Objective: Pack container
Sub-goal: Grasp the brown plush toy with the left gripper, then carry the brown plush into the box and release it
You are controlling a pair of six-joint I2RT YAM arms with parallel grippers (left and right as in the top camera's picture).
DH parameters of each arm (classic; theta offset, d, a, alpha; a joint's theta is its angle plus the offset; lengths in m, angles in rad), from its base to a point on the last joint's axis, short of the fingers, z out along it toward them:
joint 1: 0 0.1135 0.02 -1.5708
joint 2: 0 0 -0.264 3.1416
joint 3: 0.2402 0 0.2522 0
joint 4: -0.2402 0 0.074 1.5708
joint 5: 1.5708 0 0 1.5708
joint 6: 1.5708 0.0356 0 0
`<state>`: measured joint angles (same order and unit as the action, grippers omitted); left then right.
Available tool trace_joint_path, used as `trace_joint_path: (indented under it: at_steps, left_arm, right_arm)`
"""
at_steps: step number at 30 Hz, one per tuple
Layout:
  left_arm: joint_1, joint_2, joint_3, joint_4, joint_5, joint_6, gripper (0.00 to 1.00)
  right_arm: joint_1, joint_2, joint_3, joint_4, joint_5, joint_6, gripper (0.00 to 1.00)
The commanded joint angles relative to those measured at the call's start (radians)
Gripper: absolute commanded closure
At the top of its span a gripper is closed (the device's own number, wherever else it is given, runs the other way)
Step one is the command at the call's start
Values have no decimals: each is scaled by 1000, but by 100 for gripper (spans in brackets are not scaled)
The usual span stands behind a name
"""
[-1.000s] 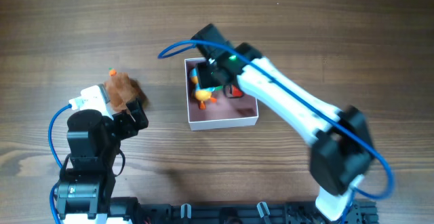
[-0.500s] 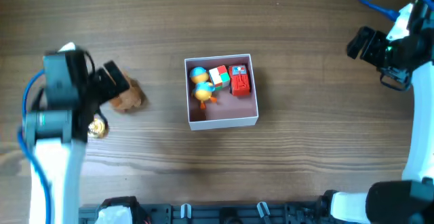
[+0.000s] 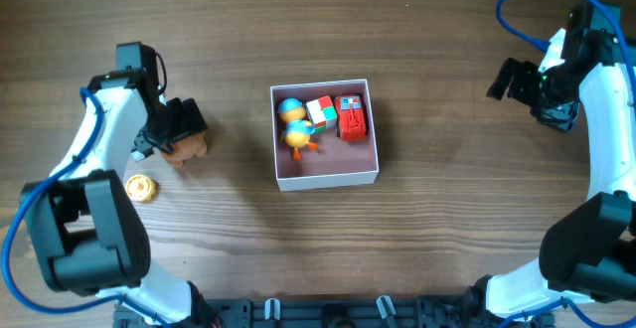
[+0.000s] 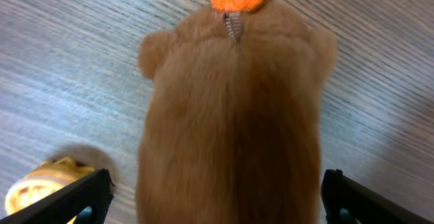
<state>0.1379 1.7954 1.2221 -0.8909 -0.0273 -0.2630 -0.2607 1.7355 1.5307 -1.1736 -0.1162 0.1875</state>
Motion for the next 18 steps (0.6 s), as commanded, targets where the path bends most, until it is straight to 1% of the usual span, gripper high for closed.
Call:
trace_joint_path:
  at_steps: [1,2,3,6,7,8,10,11,14,16,17,18]
  left_arm:
    - [4,53,12,12,16,24,0]
    - [4,53,12,12,16,24,0]
    - [4,53,13,12,16,24,9]
    - [5,53,12,7,16,24,55]
    - [5,53,12,3,16,24,66]
    - [5,53,12,-2,16,24,76]
    - [5,53,12,-14,16,24,87]
    - [5,53,13,-12,16,24,96]
    - [1,26,29,-24,18,24,96]
    - [-22,-26,77,-60,19,24,96]
    - [-55,-77,126,-87,19,26,96]
    - [-124,-155,183,-98,20,71,96]
  right_arm:
    - [2,6,-1,2,-16,-12,0]
    - [2,6,-1,2,-16,-12,0]
    - [2,6,-1,2,-16,-12,0]
    - [2,6,-1,-2,-16,-12,0]
    - [2,6,-1,-2,-16,-12,0]
    - [2,6,-1,-2,-16,-12,0]
    - [2,6,-1,-2,-16,-12,0]
    - [2,6,-1,-2,-16,-12,0]
    - [2,6,-1,-2,-16,-12,0]
    - [2,6,-1,-2,-16,-12,0]
    - [2,6,-1,-2,-16,-12,0]
    - [2,6,-1,-2,-16,-12,0]
